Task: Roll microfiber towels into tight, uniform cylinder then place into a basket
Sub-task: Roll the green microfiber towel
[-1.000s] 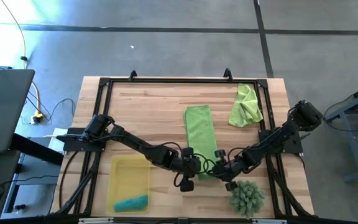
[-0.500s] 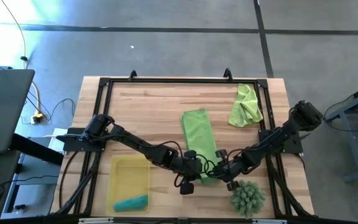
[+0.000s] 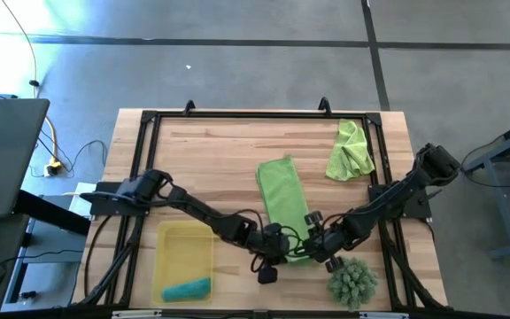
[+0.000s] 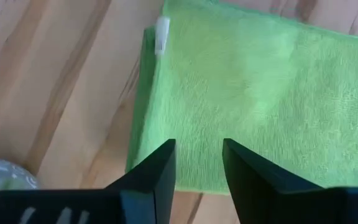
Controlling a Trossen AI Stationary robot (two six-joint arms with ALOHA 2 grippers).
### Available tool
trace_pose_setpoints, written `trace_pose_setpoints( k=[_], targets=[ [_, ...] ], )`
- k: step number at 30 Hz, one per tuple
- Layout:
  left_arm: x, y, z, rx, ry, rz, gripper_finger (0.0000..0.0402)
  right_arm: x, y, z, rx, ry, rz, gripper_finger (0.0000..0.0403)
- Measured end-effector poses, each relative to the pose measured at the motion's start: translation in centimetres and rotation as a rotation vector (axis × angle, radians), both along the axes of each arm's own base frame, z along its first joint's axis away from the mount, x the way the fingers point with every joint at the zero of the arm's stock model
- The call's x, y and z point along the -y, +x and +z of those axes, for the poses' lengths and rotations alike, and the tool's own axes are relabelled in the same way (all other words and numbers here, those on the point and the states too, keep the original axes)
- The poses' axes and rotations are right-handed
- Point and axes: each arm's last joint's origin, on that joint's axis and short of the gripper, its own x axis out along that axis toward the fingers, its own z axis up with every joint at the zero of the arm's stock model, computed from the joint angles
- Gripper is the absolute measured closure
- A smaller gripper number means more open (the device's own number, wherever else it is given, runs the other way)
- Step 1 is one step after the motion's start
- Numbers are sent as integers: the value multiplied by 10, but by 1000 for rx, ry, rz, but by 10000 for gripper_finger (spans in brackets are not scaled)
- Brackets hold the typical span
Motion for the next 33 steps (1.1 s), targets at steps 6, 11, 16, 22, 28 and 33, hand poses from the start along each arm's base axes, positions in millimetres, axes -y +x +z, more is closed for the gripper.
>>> trace_pose_setpoints(
  k=[6, 11, 16, 22, 28, 33],
  targets=[
    [2, 2, -12, -25, -30, 26, 401, 12, -2, -17, 25, -40, -49, 277],
    [3, 2, -21, -42, -46, 21, 401, 18, -3, -34, 76, -3, -68, 277],
    [6, 2, -22, -49, -78, -2, 393, 22, -7, -42, 77, -46, -83, 277],
    [15, 2, -19, 1, -59, -49, 371, 34, -11, -55, 103, -107, -127, 277],
    [21, 1, -17, 17, -62, -65, 340, 48, -7, -61, 151, -144, -172, 277],
    [22, 0, -18, 3, -80, -89, 304, 56, -2, -60, 161, -146, -202, 277]
  ],
)
